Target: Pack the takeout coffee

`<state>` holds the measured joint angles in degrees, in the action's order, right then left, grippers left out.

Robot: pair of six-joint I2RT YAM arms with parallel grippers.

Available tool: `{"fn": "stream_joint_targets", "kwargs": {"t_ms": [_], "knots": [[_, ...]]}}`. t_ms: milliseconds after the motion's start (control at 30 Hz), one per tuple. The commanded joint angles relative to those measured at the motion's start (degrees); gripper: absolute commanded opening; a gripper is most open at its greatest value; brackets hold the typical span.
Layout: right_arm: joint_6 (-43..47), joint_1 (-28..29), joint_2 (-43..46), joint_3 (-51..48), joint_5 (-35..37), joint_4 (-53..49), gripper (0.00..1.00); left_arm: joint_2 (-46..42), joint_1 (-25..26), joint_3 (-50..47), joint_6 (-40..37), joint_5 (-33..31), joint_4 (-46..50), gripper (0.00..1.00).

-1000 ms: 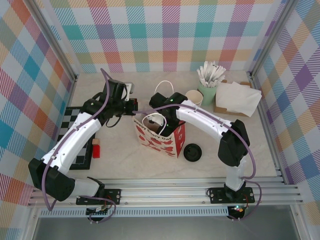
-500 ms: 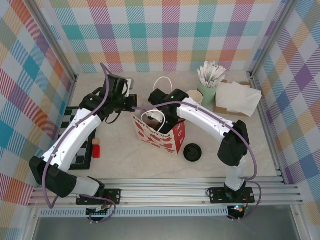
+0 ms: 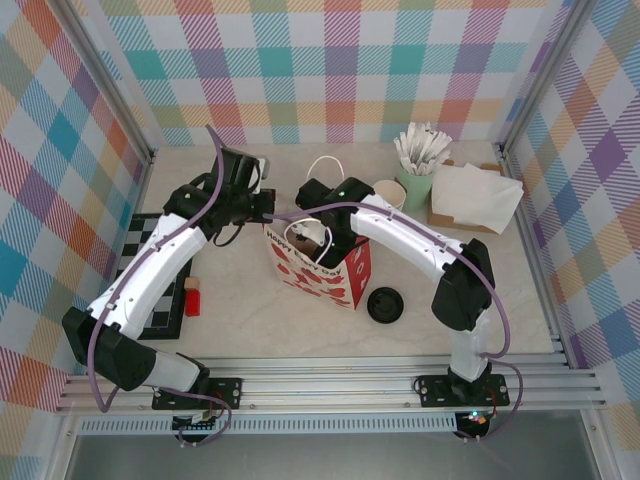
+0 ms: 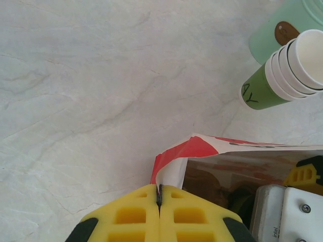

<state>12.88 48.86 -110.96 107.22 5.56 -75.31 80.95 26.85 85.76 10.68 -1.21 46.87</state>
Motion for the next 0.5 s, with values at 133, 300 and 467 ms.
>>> {"fn": "stream_joint_targets", "kwargs": {"t_ms": [133,300,467], "knots": [[-0.58,0.46,-0.8,2.16,3.04,-3.88,1.0,0.1,0.31,0.99,-0.7,-1.56,-0.15,0.0],[-2.99,0.43,-1.45,3.5,2.83,-5.15,1.0,0.88,0.39,2.06,-1.33,-1.8,0.51,0.0],[-5.82,0.56,-1.48,4.76,2.76,-6.32,1.0,0.74,0.39,2.07,-2.05,-2.72,1.36,0.0]]}}
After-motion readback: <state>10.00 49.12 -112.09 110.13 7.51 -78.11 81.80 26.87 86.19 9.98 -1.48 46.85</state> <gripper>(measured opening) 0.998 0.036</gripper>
